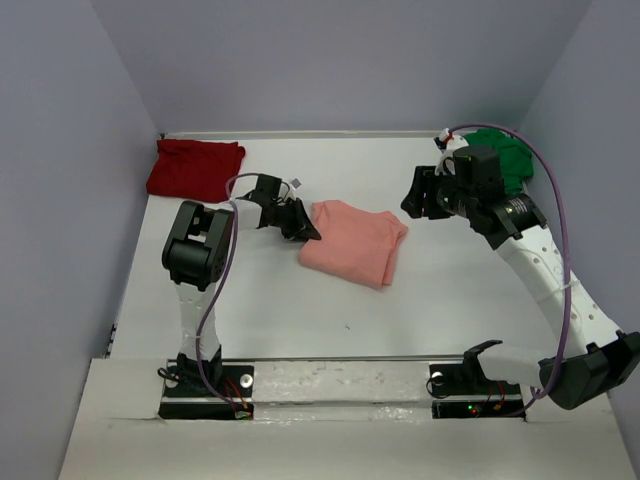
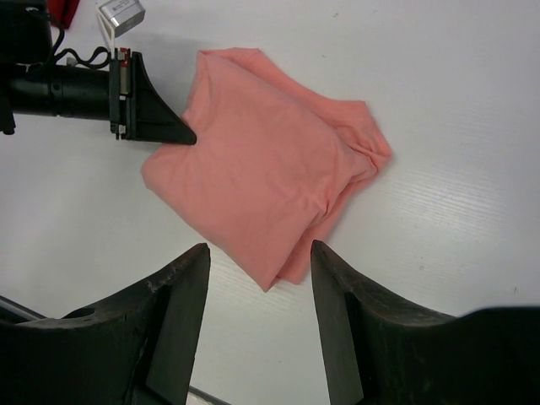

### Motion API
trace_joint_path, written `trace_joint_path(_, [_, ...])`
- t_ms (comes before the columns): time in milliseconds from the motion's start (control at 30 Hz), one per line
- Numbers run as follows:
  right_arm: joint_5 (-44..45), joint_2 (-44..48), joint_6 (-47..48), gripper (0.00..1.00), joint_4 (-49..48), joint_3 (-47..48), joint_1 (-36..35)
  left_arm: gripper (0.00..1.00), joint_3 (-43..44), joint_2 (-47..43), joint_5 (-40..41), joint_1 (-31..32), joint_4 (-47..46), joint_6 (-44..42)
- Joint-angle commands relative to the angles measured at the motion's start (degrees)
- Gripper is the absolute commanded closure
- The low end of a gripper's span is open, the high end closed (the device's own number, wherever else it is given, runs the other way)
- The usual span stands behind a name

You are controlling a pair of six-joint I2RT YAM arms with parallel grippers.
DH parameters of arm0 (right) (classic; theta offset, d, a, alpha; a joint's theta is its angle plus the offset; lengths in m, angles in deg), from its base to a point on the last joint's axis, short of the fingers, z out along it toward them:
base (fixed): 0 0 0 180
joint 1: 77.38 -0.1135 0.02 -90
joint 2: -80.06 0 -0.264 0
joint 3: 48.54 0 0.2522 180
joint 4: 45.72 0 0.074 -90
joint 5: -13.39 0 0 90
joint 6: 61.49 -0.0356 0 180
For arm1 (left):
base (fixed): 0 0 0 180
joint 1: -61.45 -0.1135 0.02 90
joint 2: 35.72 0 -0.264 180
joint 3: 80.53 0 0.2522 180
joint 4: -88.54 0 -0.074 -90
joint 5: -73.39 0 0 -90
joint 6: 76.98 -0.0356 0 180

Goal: Fold and stack the t-shirts
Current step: Put the neatly folded tshirt into the corner of the board with the left arm

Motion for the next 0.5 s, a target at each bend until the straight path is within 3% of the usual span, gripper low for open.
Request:
trace_joint_path(0, [-0.3, 1.9, 0.2, 0.43, -2.5, 0.0, -0.3, 1.0, 0.6, -0.7, 19.4, 0.4, 11.2, -7.5])
trace_joint_path(267, [-1.6, 1.6, -0.7, 0.44, -2.8, 0.4, -0.3, 1.0, 15.0, -2.6, 34.6, 3.3, 24.8, -14.6])
trace_joint_path(400, [1.2, 2.3, -0.7, 0.46, -2.4, -0.4, -0.3, 1.0, 18.6, -4.3, 40.6, 3.4, 25.6, -17.0])
trace_joint_path(467, [5.4, 2.2, -0.6, 0.53, -2.1, -1.3, -0.3, 1.0, 19.1, -6.1, 41.3, 3.4, 24.6, -17.9])
